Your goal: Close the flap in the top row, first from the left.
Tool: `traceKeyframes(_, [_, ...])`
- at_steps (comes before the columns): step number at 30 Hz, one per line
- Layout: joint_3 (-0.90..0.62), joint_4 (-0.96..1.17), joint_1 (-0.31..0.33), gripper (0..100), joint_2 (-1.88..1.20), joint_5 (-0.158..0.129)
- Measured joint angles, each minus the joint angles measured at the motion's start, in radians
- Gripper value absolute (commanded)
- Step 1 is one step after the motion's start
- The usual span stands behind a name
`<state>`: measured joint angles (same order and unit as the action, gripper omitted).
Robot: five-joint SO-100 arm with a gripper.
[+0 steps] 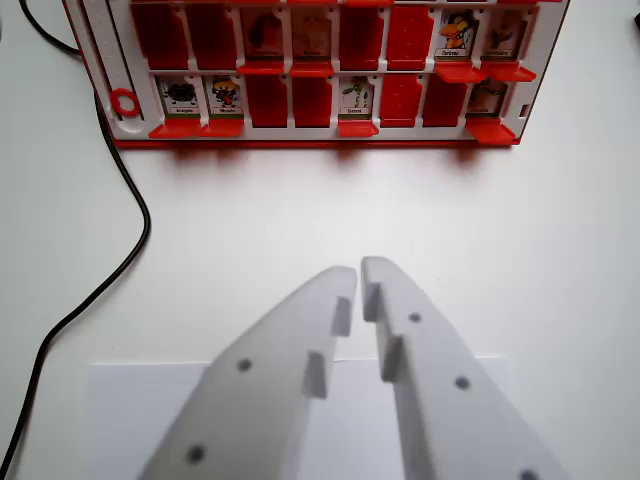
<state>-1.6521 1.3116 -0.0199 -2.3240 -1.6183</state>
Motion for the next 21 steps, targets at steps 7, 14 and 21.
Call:
traceKeyframes(7, [0.0,0.0,0.0,0,0.0,0.0])
traceKeyframes(14, [0.0,0.0,0.0,0,0.0,-0.012])
traceKeyframes(21, [0.0,0.0,0.0,0,0.0,-0.012])
